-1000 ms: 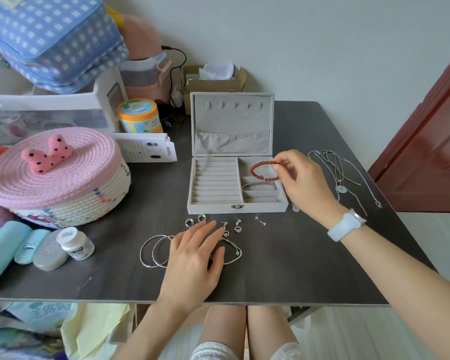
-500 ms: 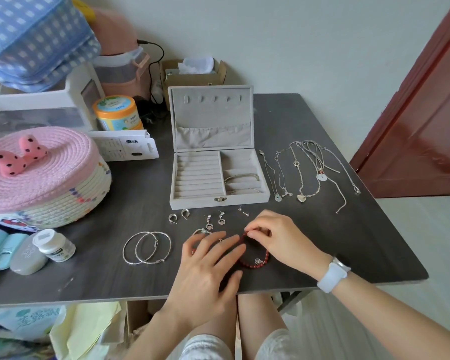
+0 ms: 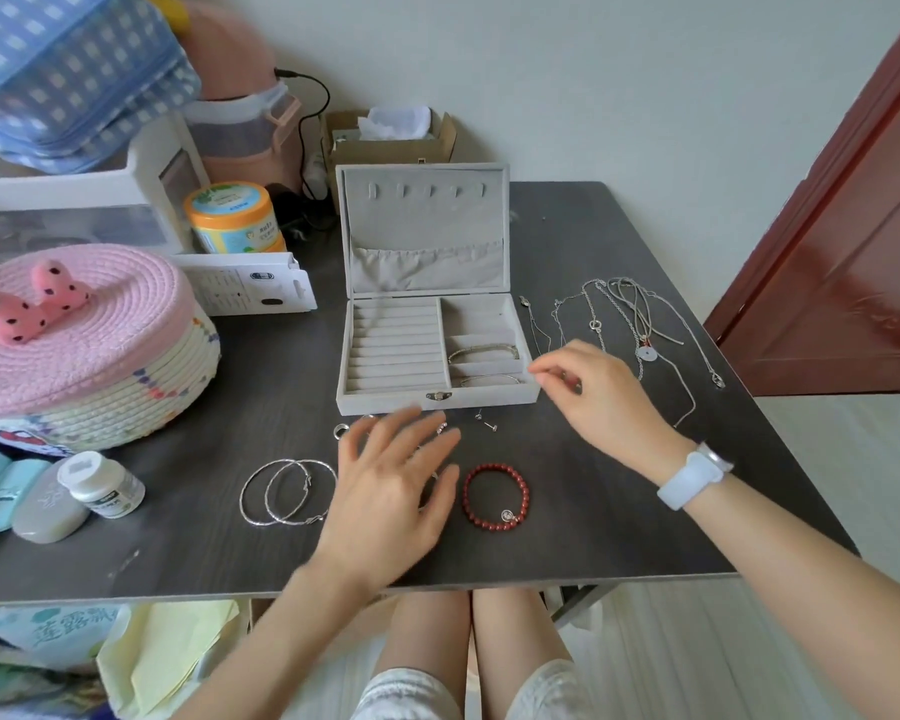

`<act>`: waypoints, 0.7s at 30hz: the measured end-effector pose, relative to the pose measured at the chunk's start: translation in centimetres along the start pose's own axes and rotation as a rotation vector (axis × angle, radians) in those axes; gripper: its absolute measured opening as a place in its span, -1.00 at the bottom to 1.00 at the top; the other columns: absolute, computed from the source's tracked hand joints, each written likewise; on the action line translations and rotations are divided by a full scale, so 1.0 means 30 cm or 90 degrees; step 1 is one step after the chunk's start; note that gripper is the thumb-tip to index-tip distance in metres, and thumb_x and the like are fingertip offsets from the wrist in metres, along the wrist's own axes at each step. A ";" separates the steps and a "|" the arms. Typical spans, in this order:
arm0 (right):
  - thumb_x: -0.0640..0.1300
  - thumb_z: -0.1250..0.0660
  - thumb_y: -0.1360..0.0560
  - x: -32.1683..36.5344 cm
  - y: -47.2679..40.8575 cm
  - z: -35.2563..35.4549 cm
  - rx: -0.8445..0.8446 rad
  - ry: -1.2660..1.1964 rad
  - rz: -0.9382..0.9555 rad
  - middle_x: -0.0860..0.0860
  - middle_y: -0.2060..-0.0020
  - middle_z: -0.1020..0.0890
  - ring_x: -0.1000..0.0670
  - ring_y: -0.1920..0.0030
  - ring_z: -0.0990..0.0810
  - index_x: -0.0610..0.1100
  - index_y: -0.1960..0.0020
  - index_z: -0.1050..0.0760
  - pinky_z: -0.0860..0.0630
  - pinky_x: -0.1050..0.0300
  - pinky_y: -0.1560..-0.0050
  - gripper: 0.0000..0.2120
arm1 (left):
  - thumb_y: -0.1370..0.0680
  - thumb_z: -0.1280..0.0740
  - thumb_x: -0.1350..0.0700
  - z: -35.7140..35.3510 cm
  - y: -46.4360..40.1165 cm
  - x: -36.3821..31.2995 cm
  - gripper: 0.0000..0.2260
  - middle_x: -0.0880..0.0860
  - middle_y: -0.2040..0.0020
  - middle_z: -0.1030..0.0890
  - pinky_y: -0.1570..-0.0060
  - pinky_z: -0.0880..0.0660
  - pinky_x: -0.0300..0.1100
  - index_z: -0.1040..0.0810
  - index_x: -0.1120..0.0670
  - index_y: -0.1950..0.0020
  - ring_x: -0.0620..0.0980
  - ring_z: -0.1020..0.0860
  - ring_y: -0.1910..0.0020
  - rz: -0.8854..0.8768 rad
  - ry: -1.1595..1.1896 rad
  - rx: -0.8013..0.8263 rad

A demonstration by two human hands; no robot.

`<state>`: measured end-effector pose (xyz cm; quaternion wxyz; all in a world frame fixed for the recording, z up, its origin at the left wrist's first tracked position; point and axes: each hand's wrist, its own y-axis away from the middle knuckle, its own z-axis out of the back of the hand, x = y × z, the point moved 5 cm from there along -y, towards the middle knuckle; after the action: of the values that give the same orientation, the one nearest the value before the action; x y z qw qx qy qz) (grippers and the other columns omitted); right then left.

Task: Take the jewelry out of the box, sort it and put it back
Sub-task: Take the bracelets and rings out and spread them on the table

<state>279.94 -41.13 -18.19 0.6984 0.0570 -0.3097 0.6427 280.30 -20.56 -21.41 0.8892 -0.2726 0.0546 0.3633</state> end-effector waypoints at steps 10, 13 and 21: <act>-0.12 -0.34 -0.45 -0.033 -0.179 -0.072 0.148 0.010 0.064 0.05 0.21 -0.44 0.05 0.07 -0.33 -0.05 0.05 -0.60 -0.34 0.13 0.03 -0.90 | -0.59 -0.05 -0.06 -0.086 -0.301 0.152 -0.59 0.08 -0.46 -0.28 -0.42 -0.06 0.16 -0.31 0.01 -0.42 0.11 -0.11 -0.49 0.187 -0.089 0.155; -0.06 -0.34 -0.46 -0.027 -0.231 -0.130 0.249 0.027 0.118 0.06 0.20 -0.44 0.08 0.08 -0.29 -0.02 0.06 -0.61 -0.28 0.16 -0.02 -0.90 | -0.57 -0.06 -0.08 -0.153 -0.314 0.188 -0.59 0.09 -0.40 -0.38 -0.35 -0.19 0.22 -0.41 0.03 -0.35 0.15 -0.22 -0.44 0.212 -0.108 0.161; 0.03 -0.29 -0.40 -0.027 -0.287 -0.252 0.354 0.051 0.300 0.15 0.20 -0.37 0.17 0.11 -0.23 0.06 0.11 -0.61 -0.19 0.15 0.03 -0.85 | -0.52 -0.07 -0.06 -0.176 -0.312 0.202 -0.59 0.11 -0.26 -0.53 -0.24 -0.34 0.15 -0.56 0.06 -0.20 0.16 -0.44 -0.30 0.200 -0.154 0.090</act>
<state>290.71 -39.67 -21.90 0.5005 0.1465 -0.1003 0.8473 291.59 -25.09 -23.49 0.8385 -0.1520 0.0149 0.5231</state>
